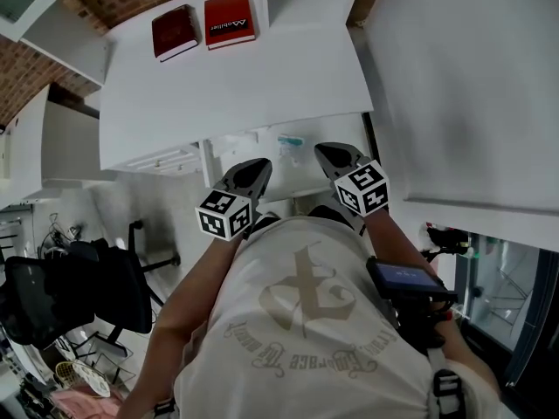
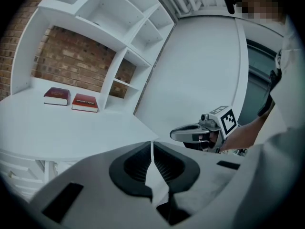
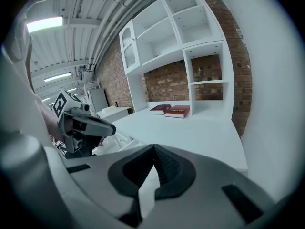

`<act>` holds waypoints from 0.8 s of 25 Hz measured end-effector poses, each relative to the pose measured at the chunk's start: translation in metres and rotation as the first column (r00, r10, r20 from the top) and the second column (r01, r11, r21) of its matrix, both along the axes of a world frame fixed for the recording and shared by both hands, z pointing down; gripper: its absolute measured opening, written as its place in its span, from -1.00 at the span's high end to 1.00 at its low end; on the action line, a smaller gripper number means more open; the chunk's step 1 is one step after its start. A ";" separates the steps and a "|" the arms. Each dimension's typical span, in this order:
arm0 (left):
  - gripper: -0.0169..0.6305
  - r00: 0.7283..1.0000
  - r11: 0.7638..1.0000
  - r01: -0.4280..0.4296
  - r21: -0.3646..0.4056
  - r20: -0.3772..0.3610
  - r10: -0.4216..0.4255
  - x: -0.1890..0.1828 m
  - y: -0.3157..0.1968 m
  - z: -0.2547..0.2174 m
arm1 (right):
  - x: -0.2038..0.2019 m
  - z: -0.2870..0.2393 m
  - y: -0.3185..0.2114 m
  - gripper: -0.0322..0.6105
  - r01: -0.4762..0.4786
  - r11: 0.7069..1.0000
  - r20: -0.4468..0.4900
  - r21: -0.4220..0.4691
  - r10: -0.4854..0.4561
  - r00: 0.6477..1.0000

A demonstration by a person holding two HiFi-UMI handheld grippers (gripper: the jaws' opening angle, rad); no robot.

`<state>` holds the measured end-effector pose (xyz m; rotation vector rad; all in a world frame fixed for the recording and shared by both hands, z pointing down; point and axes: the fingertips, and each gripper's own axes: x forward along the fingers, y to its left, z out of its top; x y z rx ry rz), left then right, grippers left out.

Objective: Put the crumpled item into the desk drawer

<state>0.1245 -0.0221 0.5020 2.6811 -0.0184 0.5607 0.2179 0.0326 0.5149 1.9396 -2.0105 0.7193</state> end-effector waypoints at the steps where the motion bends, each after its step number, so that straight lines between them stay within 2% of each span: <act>1: 0.84 1.000 1.000 -0.007 0.000 0.001 0.007 0.002 0.002 0.001 | 0.001 -0.001 0.002 0.83 -0.004 1.000 0.006 0.005 0.004 1.000; 10: 0.84 0.999 0.999 -0.049 0.012 0.008 0.049 0.020 0.013 -0.001 | 0.010 -0.005 0.017 0.83 -0.020 0.999 0.031 0.025 0.019 0.999; 20: 0.84 0.999 0.999 -0.046 0.029 0.023 0.045 0.029 0.016 -0.004 | 0.014 -0.002 0.021 0.83 0.009 0.999 0.057 0.035 -0.011 0.998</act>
